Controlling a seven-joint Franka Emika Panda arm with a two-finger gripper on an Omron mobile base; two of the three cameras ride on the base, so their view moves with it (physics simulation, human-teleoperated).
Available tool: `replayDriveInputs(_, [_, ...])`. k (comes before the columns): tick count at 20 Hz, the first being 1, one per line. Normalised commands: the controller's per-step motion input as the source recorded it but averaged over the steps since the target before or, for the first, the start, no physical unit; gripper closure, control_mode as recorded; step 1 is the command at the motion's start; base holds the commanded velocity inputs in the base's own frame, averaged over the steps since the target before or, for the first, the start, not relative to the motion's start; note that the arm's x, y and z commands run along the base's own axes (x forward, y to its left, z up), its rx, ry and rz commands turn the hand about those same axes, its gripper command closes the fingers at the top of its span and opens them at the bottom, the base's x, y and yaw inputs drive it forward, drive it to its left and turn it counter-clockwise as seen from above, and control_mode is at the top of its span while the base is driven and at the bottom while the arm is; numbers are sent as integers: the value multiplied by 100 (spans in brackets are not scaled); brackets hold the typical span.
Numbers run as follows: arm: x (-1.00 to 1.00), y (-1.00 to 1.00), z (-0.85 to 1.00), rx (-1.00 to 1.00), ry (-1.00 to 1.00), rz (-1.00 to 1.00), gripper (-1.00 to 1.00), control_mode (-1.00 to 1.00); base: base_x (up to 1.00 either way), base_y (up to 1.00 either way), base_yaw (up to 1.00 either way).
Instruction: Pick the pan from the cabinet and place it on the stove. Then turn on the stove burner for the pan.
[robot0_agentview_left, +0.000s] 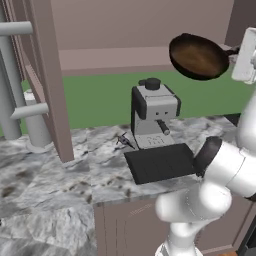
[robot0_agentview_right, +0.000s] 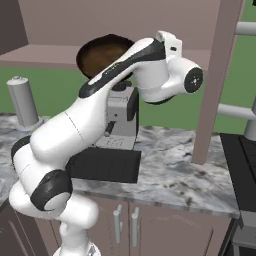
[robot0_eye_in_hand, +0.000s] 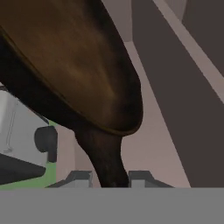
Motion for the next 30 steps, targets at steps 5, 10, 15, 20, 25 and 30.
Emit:
replayDriveInputs(5, [-99, 22, -14, 0, -1, 0, 100, -100, 0, 0, 0])
replayDriveInputs(10, [-92, 28, -22, -1, 0, 0, 100, -100, 0, 0, 0])
replayDriveInputs(15, [-82, 28, -26, 0, 0, 0, 100, -100, 0, 0, 0])
replayDriveInputs(20, [-63, 19, -26, -1, 0, 0, 100, -100, 0, 0, 0])
replayDriveInputs(25, [-60, 7, -23, 0, 0, 0, 100, -100, 0, 0, 0])
replayDriveInputs(30, [-35, 2, -7, 0, 0, 0, 100, -100, 0, 0, 0])
